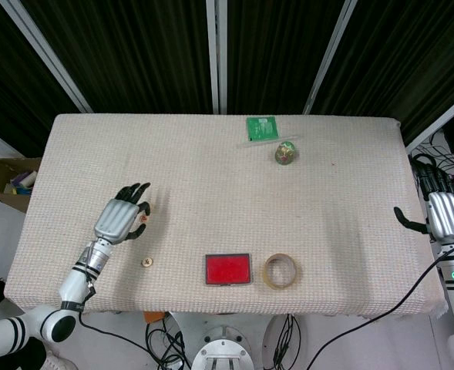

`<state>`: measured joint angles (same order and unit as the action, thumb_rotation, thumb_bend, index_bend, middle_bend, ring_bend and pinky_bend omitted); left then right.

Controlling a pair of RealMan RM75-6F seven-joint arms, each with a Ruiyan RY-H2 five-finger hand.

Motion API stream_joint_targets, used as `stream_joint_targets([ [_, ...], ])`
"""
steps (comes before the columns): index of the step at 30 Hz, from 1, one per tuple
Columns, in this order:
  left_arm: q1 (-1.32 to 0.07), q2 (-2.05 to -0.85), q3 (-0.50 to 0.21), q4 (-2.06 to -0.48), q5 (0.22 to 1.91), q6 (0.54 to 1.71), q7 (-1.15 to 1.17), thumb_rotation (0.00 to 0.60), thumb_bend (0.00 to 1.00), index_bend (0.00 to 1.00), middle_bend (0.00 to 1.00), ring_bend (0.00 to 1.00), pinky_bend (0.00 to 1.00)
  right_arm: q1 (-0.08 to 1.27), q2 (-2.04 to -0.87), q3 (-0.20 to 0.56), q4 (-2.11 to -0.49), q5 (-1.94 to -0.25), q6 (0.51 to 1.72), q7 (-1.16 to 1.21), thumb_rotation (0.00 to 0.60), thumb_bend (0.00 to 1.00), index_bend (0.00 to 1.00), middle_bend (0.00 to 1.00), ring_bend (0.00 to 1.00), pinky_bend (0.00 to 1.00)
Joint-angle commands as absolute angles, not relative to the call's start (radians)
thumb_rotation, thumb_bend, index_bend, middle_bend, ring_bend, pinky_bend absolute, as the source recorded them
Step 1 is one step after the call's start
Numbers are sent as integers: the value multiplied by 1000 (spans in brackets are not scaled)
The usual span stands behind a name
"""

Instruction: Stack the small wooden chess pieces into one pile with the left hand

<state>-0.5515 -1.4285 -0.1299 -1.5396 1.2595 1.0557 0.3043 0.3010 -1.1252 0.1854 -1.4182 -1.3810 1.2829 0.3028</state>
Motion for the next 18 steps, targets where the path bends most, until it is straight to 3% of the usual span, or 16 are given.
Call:
stream_joint_targets([
  [1, -604, -1411, -189, -1528, 1183, 985, 283, 600, 399, 521, 32, 23, 125, 301, -1126, 185, -1417, -1382, 1283, 304, 600, 262, 0, 77, 0, 0],
  [7, -667, -1455, -227, -1436, 1065, 892, 278, 600, 400, 519, 32, 23, 125, 299, -1121, 186, -1412, -1382, 1284, 313, 600, 261, 0, 78, 0, 0],
  [18, -690, -1487, -207, -1381, 1012, 872, 288, 600, 398, 516, 32, 23, 125, 297, -1124, 185, -1399, -1377, 1280, 323, 600, 262, 0, 78, 0, 0],
])
